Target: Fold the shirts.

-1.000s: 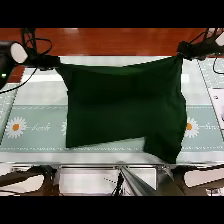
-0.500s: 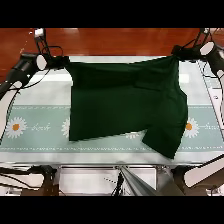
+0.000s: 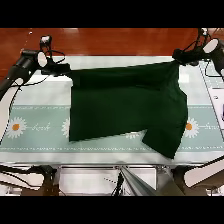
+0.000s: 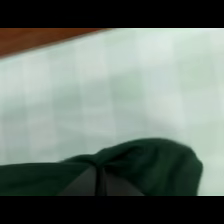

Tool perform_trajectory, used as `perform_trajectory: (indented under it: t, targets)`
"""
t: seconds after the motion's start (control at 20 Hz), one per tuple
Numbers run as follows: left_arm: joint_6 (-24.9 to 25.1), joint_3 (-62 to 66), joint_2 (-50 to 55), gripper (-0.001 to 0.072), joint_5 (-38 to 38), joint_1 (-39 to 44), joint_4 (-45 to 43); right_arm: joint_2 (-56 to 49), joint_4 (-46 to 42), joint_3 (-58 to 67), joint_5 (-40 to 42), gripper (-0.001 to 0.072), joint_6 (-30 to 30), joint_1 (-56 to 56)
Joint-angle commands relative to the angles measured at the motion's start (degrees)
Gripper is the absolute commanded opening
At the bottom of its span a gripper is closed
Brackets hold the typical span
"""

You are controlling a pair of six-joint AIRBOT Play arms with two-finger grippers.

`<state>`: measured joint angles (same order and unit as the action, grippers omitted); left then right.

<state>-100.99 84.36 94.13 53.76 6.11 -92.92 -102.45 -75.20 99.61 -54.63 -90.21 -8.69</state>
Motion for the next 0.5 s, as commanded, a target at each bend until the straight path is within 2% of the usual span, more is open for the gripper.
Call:
perform_trajectory:
  t: [0.0, 0.1, 0.2, 0.4, 0.45]
  targets:
    - [6.6, 2.2, 0.0, 0.0017, 17.8, 0.2, 2.7, 2.5, -6.3, 0.4, -15.5, 0.0027, 0.2, -0.9]
    - [8.1, 2.2, 0.3, 0.0017, 18.3, 0.4, 9.9, 2.1, -6.4, 0.3, -20.7, 0.0026, 0.2, -1.0]
    - [9.4, 2.2, 0.7, 0.0017, 15.9, 0.7, 17.0, 1.6, -6.1, 0.0, -22.5, 0.0027, 0.1, -0.7]
    - [9.4, 2.2, 1.3, 0.0018, 15.9, 0.3, 19.9, 1.6, -6.0, -0.1, -22.1, 0.0037, 0.0, -0.5]
    - [9.4, 2.2, 1.3, 0.0021, 17.3, -0.2, 20.0, 1.6, -6.5, -0.1, -22.3, 0.0126, 0.0, -0.6]
